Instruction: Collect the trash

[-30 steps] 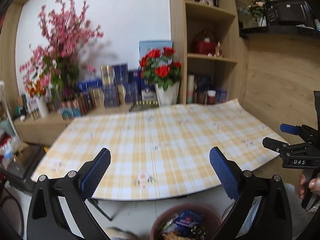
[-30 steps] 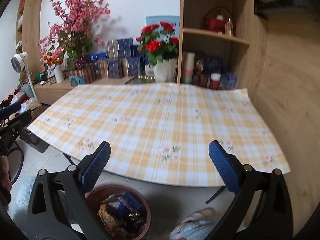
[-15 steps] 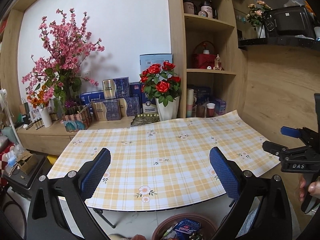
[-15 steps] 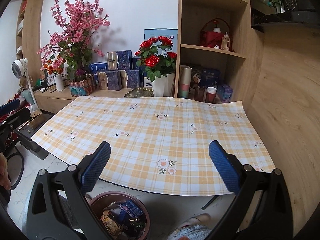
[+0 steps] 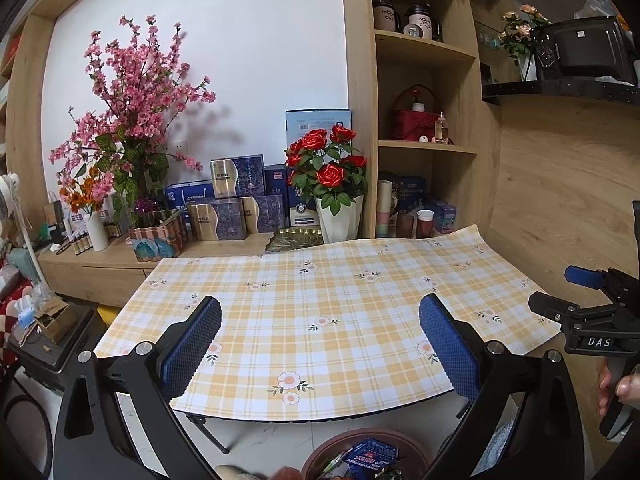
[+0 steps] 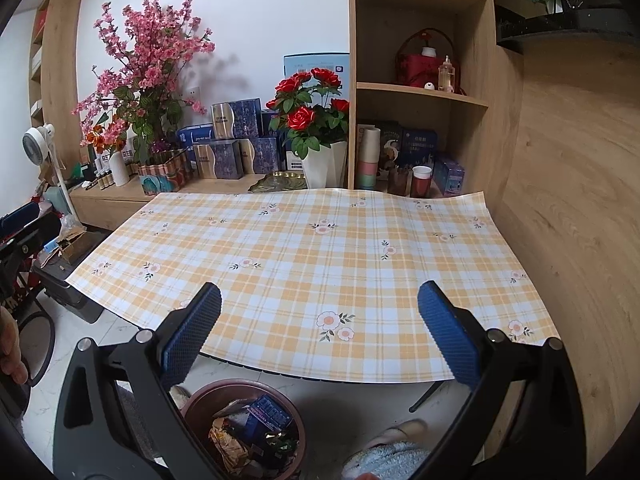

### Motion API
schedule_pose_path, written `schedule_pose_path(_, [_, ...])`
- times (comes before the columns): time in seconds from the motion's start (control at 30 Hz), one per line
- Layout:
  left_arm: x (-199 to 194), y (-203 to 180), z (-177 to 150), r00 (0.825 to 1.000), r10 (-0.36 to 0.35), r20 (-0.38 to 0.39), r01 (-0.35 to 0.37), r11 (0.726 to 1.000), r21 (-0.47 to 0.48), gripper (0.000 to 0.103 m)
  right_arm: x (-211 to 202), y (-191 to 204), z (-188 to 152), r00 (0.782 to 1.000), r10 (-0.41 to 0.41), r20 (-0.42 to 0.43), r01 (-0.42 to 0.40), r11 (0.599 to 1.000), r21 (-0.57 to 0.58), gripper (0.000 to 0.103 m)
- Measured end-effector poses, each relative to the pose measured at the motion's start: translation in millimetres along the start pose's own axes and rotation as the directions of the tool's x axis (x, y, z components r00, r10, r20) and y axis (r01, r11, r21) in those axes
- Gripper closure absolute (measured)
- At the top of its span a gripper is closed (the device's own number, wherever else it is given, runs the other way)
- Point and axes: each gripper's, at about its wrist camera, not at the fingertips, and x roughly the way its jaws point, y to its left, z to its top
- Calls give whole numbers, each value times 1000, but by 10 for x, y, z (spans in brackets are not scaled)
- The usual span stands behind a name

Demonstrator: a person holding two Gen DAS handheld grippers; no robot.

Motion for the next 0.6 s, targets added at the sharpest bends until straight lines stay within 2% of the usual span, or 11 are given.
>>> schedule_pose_path(0.6, [-34,-35,7,1000,-2,10,2,1000,16,6,-14,20,-9,1000,4,5,-4,1000,-2,6])
